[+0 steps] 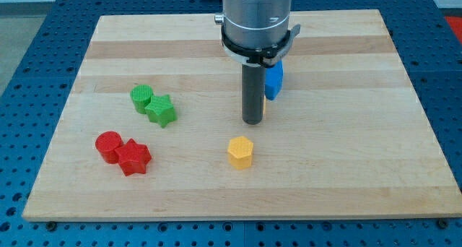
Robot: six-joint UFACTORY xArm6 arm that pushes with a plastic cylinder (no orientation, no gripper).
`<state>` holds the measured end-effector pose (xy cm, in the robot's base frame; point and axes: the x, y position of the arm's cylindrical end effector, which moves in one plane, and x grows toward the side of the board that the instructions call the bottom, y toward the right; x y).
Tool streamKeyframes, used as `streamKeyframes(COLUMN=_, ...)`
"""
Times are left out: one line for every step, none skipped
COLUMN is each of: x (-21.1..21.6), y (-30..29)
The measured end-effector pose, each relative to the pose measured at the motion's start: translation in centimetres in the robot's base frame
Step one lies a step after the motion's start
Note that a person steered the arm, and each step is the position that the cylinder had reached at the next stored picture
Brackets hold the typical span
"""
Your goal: Move the yellow heart into the blue cube
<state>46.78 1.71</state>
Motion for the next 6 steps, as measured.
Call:
streamKeyframes(x=0.3, y=-1.6)
streamKeyframes(x=0.3, y=-5.4)
streamKeyframes(x=-0.8, y=-4.8)
streamKeyframes(x=-1.5, y=-2.4)
streamKeyframes(x=-1.6, y=-1.4)
streamKeyframes(x=-1.4, y=-1.7)
